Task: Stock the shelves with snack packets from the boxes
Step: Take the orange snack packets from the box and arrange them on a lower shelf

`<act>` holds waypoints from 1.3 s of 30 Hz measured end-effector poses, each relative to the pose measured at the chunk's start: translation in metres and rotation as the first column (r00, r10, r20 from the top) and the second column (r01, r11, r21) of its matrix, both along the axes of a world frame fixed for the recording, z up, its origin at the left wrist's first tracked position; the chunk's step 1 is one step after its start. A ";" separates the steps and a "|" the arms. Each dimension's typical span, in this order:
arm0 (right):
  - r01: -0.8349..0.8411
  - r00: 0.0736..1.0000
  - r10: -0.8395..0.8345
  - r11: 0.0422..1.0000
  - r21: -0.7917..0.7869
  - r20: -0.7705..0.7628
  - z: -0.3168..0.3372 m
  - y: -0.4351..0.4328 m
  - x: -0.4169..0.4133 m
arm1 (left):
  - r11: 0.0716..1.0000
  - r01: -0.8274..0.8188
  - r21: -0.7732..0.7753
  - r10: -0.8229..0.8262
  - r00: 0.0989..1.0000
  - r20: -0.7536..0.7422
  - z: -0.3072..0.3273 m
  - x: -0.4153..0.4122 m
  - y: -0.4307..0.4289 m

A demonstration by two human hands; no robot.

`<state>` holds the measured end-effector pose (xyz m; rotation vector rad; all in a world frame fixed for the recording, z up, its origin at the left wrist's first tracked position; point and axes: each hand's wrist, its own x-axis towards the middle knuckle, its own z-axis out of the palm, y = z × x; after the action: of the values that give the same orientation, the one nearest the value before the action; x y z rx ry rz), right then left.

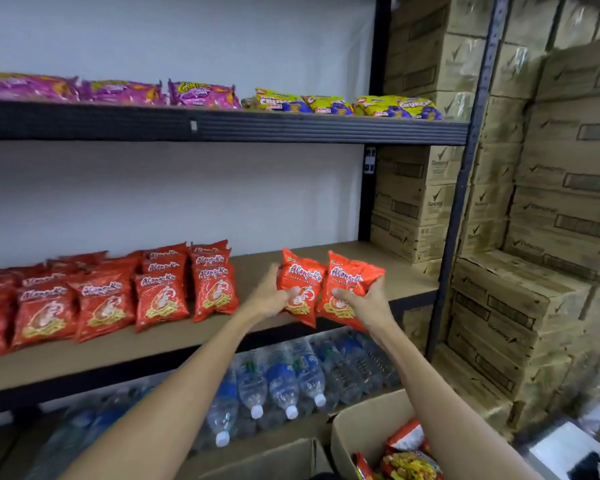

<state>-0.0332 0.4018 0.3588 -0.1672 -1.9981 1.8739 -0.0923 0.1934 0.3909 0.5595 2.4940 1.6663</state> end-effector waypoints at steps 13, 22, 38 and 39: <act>-0.304 0.951 0.305 0.952 0.030 -0.047 0.036 -0.174 -0.076 | 0.956 -0.274 0.104 0.280 0.959 -0.046 0.032 -0.006 -0.186; -0.485 0.872 0.489 0.854 0.186 0.029 0.043 -0.307 -0.098 | 0.856 -0.487 0.175 0.506 0.858 -0.087 0.019 0.007 -0.316; -0.526 0.831 0.555 0.805 0.273 -0.038 0.020 -0.491 -0.110 | 0.649 -0.697 0.304 0.748 0.658 -0.088 -0.020 0.033 -0.486; -0.524 0.834 0.551 0.808 0.268 -0.030 0.019 -0.500 -0.111 | 0.639 -0.704 0.310 0.755 0.652 -0.075 -0.022 0.033 -0.493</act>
<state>-0.1438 -0.0980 0.3778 0.6297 -2.3482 1.8501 -0.0596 -0.3001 0.3694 -0.4130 2.8858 2.3093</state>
